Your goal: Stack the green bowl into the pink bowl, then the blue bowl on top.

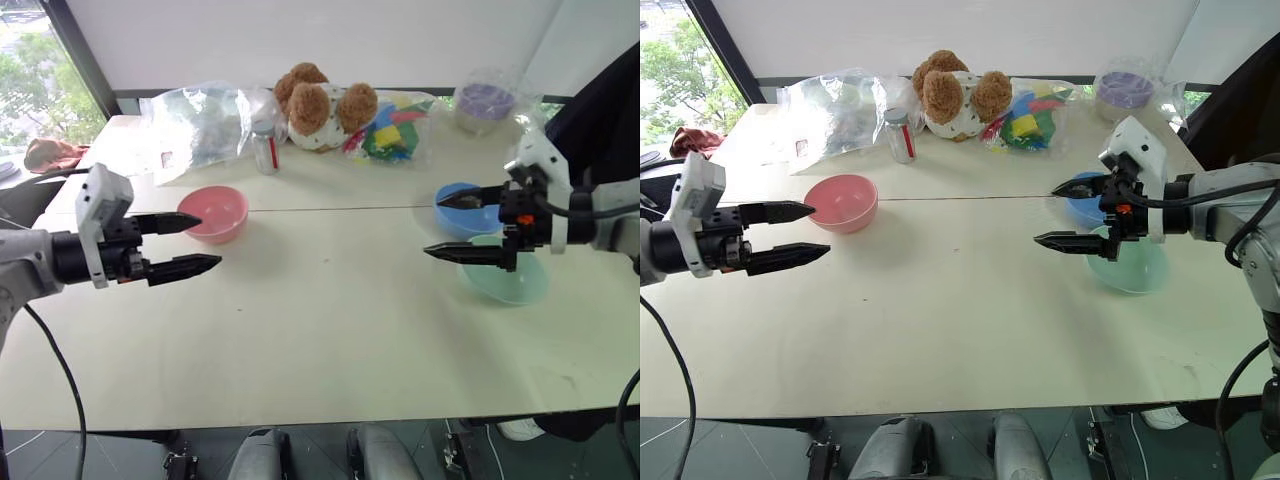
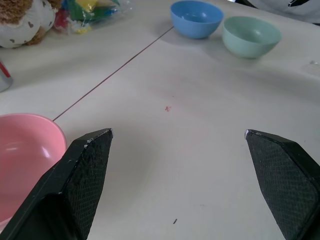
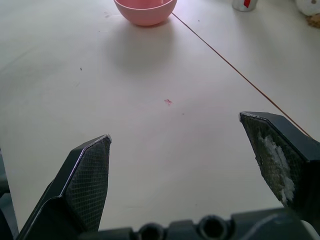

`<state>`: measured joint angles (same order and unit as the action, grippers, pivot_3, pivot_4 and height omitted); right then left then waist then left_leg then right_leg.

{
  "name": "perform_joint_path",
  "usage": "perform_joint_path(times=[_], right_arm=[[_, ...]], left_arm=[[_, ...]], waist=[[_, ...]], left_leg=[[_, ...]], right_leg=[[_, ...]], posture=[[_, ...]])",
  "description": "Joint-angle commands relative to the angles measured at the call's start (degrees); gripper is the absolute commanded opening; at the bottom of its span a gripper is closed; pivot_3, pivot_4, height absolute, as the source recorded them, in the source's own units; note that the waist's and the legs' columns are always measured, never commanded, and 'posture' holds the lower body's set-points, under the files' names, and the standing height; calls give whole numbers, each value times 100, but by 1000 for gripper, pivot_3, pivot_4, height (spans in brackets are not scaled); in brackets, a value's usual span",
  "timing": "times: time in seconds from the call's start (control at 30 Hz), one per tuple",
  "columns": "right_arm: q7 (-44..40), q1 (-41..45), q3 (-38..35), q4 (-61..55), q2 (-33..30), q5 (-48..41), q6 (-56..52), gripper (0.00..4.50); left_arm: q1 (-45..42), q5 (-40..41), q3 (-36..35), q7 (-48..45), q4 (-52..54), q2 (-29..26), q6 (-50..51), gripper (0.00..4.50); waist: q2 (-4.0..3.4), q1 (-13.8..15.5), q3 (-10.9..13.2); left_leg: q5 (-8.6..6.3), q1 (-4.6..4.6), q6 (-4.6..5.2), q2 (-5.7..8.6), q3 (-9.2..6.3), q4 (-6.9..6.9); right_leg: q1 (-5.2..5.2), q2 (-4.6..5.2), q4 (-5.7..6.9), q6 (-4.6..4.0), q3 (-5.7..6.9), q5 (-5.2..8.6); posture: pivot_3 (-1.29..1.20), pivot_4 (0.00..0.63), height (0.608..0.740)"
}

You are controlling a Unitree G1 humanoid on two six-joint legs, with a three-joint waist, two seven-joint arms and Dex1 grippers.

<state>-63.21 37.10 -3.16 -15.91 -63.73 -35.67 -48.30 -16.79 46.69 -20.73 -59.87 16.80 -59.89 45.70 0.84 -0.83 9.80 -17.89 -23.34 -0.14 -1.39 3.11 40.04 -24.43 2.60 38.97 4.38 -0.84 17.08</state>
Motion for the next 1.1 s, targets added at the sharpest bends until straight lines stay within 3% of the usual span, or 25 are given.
perform_joint_path(times=[0.03, 0.9, 1.1], right_arm=[[-13, 203, -69, 0, -8, 32, 40, 4500], [90, 231, -96, -101, 130, 19, -73, 4500], [149, 354, -322, -69, 708, -431, -55, 4500]], left_arm=[[-24, -8, -235, 36, 24, -65, -65, 4374], [30, -260, -20, 185, 159, 147, -386, 4374], [-403, -1513, 789, 751, -409, 186, -1013, 4374]], waist=[[0, 0, 0], [0, 0, 0], [0, 4, 0]], left_leg=[[0, 0, 0, 0, 0, 0], [0, 0, 0, -1, 0, -1], [0, 0, 0, 1, 0, 0]], right_leg=[[0, 0, 0, 0, 0, 0], [-1, 2, 0, 0, 0, 0], [-1, 1, 1, 0, 0, 0]], posture=[[0, 150, 740], [0, 150, 740], [0, 150, 740]])
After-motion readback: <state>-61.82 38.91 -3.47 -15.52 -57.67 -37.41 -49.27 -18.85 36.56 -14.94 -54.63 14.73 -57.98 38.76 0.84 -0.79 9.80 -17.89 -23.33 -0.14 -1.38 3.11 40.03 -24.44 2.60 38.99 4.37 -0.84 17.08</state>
